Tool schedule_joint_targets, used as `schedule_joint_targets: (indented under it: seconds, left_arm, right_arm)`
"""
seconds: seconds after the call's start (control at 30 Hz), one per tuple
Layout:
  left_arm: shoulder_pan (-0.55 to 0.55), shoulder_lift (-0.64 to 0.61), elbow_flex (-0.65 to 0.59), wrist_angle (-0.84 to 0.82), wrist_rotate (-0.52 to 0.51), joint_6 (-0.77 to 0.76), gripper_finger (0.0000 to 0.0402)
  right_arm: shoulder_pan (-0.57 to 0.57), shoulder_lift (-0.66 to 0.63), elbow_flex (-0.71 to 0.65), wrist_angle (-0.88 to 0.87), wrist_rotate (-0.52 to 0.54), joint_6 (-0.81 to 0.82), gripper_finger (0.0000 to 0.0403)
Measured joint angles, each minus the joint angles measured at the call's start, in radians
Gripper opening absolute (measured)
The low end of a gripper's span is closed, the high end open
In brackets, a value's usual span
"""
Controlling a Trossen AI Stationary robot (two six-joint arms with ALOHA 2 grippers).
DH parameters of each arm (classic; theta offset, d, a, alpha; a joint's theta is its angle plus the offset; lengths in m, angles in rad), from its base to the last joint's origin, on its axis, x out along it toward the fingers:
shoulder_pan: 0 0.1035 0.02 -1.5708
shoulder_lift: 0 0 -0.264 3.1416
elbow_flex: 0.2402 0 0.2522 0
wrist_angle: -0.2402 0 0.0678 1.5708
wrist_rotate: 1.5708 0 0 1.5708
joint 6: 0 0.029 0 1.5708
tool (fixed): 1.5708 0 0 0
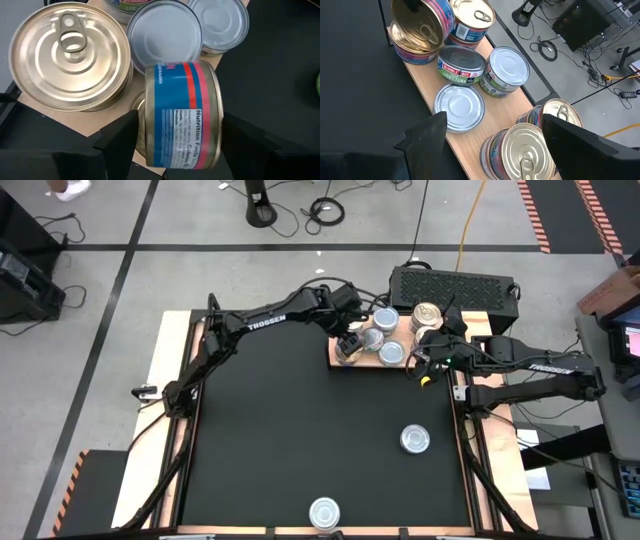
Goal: Stack canned seafood by type on shelf
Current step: Adjust the blue pink tuna can on the shelf
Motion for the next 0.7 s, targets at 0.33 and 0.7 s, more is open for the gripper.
schedule_joint_targets:
  seconds: [0.33,0.7]
  left_arm:
    - [0.0,0.0,0.0,-0.003,0.0,0.016,0.0219]
    - [0.001,0.0,0.0,0.008,0.001,0.024,0.0209]
  right_arm:
    - [0.0,0.0,0.0,0.0,0.0,0.0,0.0318]
    - [0.0,0.0,0.0,0.0,0.001,0.0,0.0318]
